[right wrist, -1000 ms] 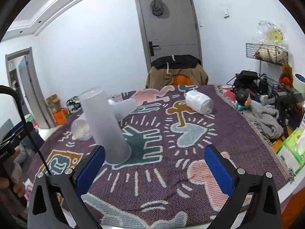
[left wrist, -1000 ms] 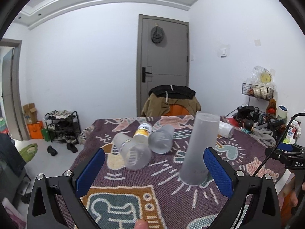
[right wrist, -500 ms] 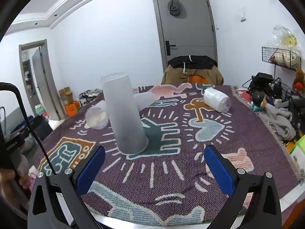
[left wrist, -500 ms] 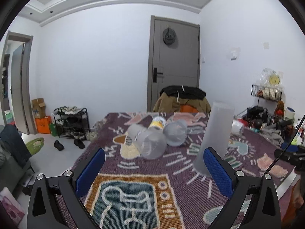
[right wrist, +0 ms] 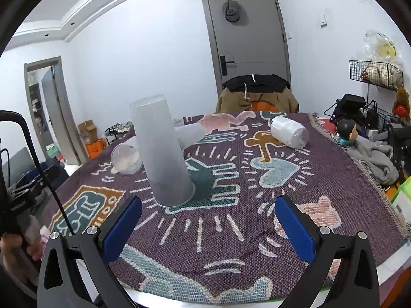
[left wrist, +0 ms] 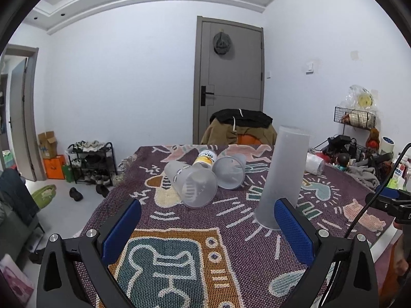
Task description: Flip cup upside down
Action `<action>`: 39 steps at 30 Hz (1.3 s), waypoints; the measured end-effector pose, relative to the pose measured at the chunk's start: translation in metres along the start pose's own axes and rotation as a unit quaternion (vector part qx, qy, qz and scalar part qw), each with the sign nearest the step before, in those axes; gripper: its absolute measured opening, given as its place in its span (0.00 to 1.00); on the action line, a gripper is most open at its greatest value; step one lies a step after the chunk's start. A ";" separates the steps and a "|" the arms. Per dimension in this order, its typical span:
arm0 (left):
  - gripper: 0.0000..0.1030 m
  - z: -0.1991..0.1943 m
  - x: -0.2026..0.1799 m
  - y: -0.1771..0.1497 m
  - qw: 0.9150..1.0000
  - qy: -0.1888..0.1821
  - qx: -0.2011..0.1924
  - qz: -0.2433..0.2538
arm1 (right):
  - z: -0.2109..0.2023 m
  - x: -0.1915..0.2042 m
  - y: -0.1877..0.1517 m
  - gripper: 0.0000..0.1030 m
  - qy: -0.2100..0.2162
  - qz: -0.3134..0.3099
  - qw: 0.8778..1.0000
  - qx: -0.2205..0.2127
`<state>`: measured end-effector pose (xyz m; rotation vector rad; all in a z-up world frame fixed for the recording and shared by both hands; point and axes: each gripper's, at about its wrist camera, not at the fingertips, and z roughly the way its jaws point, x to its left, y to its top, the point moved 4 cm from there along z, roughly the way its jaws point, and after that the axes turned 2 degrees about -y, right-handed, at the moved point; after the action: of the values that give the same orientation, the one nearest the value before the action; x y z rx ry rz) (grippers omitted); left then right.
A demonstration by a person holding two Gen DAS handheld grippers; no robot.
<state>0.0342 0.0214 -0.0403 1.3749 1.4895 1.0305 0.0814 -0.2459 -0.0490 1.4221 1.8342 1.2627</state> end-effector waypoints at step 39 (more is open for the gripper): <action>1.00 -0.001 0.004 -0.002 1.000 0.000 0.003 -0.007 | 0.011 0.009 -0.010 1.00 0.004 -0.009 1.000 0.019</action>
<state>0.0323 0.0255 -0.0419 1.3668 1.5011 1.0177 0.0829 -0.2341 -0.0610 1.4206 1.8816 1.2311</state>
